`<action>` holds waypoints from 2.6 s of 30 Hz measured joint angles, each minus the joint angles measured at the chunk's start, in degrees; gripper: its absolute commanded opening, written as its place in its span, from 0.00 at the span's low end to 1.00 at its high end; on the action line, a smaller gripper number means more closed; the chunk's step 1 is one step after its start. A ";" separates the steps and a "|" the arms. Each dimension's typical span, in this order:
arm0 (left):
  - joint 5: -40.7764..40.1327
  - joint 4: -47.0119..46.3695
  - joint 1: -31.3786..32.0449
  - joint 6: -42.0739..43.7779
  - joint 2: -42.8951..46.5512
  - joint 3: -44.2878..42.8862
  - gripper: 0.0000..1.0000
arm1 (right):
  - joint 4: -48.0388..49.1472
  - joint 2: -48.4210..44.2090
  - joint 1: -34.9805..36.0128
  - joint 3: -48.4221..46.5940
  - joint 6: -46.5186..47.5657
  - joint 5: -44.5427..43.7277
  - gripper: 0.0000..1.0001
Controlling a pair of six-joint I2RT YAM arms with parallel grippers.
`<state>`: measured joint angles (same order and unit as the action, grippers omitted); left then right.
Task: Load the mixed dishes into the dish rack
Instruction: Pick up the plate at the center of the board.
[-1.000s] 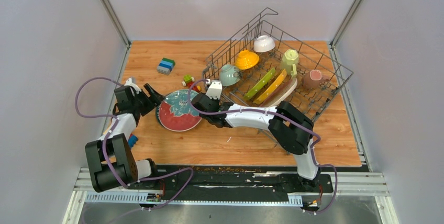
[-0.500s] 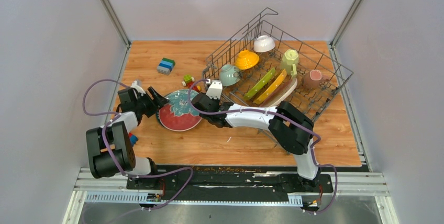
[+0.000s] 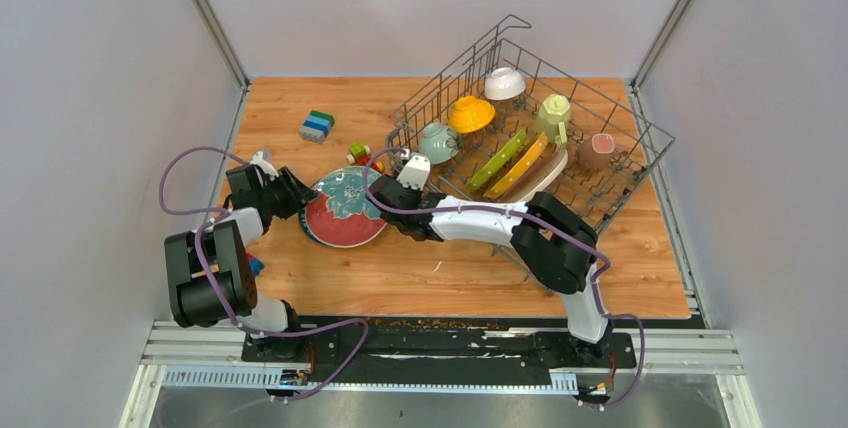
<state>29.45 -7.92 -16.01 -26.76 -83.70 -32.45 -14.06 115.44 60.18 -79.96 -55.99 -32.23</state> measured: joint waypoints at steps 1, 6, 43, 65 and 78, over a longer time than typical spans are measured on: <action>-0.07 0.02 0.02 0.13 0.00 0.00 0.49 | 0.04 0.11 0.00 0.00 -0.55 0.11 0.26; -0.35 0.79 0.39 0.50 -0.24 -0.31 0.46 | 1.55 1.18 0.07 0.50 -3.19 1.33 0.31; -2.75 1.31 0.07 3.10 -1.62 -0.96 0.34 | 28.13 0.22 0.11 10.82 1.49 0.87 0.42; -4.35 1.05 -0.28 3.80 -1.70 -0.96 0.29 | 30.56 2.36 -1.33 8.46 8.04 7.13 0.46; -5.38 0.85 -0.66 4.22 -1.73 -0.98 0.28 | 27.63 5.14 -1.77 3.98 9.40 6.12 0.39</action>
<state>24.08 -7.07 -16.67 -22.55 -85.43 -33.43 13.56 120.57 58.41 -75.99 -46.59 -26.11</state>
